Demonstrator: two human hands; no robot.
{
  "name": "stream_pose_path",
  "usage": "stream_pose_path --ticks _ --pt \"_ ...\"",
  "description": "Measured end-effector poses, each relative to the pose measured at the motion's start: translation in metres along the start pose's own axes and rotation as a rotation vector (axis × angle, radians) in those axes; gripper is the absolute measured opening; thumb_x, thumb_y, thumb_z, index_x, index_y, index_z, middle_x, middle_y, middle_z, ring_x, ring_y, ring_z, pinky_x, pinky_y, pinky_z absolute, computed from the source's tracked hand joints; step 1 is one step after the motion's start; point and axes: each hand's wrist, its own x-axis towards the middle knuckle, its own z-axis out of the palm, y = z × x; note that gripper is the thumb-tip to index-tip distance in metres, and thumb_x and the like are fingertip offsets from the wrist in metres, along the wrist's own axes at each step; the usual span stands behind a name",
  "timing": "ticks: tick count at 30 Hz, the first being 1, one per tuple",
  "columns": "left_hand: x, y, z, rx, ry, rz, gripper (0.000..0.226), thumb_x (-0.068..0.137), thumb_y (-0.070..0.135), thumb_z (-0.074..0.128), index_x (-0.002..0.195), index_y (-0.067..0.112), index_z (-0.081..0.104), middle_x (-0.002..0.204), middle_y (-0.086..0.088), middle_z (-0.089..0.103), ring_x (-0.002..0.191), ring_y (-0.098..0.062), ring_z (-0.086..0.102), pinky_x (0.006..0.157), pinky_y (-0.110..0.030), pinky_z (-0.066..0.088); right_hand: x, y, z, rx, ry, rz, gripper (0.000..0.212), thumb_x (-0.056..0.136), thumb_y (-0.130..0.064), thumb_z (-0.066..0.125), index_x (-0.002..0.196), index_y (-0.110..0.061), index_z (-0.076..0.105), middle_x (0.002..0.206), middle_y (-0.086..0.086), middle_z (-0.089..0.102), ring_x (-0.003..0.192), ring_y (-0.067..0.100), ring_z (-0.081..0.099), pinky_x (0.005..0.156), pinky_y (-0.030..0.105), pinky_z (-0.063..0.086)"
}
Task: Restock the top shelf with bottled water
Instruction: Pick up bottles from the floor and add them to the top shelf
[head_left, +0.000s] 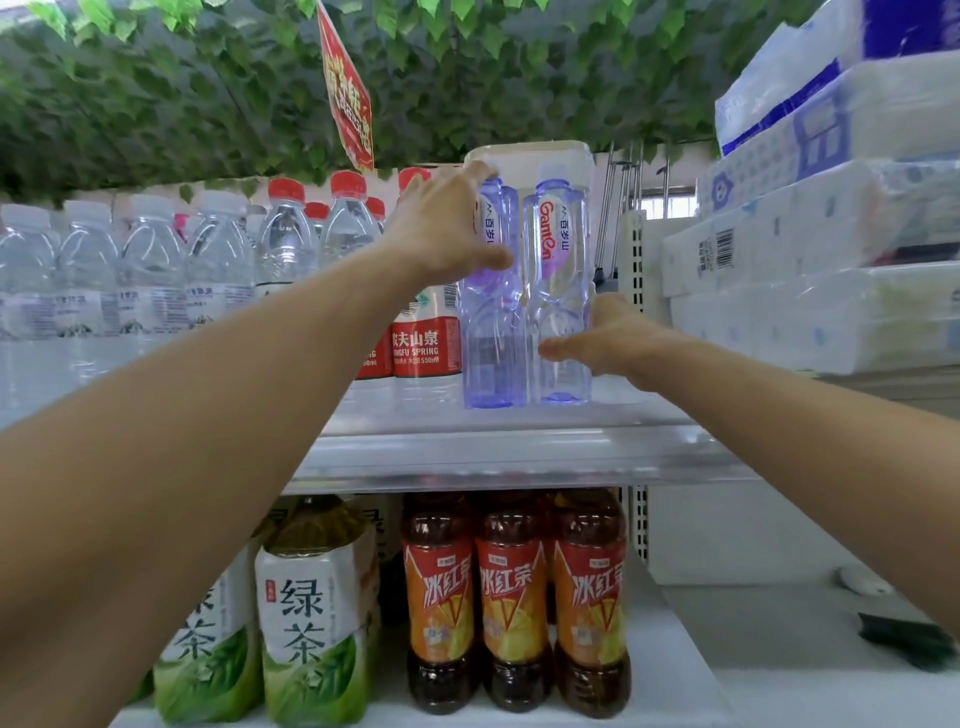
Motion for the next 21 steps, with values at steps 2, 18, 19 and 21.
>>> stream_pose_path --ticks 2,18,19,21 --pt "0.001 -0.003 0.002 -0.002 0.011 0.009 0.089 0.075 0.042 0.082 0.149 0.022 0.035 0.144 -0.009 0.046 0.132 -0.03 0.041 0.108 -0.043 0.034 0.005 -0.002 0.003 -0.015 -0.003 0.018 0.057 0.085 -0.033 0.076 0.125 -0.007 0.044 0.096 0.005 0.05 0.081 0.018 0.052 0.077 0.035 0.049" --pt "-0.007 0.003 0.001 0.04 0.015 0.011 0.086 0.082 0.04 0.076 0.151 0.019 0.029 0.144 -0.011 0.043 0.132 -0.03 0.039 0.112 -0.043 0.03 0.011 -0.01 0.009 -0.176 -0.062 0.031 0.071 0.093 -0.037 0.065 0.147 -0.007 0.03 0.137 0.016 0.049 0.12 0.032 0.053 0.094 0.039 0.043" --pt "-0.01 0.003 0.001 0.052 0.015 0.02 0.086 0.083 0.04 0.073 0.152 0.019 0.026 0.145 -0.011 0.041 0.133 -0.03 0.038 0.114 -0.043 0.028 0.008 -0.011 0.009 -0.188 -0.055 0.012 0.073 0.094 -0.038 0.063 0.149 -0.007 0.027 0.144 0.015 0.045 0.127 0.033 0.048 0.097 0.038 0.041" --pt "-0.021 0.003 0.002 0.056 0.03 0.043 0.086 0.085 0.039 0.071 0.153 0.018 0.022 0.148 -0.011 0.037 0.136 -0.03 0.034 0.119 -0.044 0.022 -0.001 -0.013 0.008 -0.241 -0.012 -0.042 0.071 0.095 -0.04 0.061 0.149 -0.006 0.028 0.148 0.014 0.043 0.13 0.031 0.046 0.096 0.034 0.039"
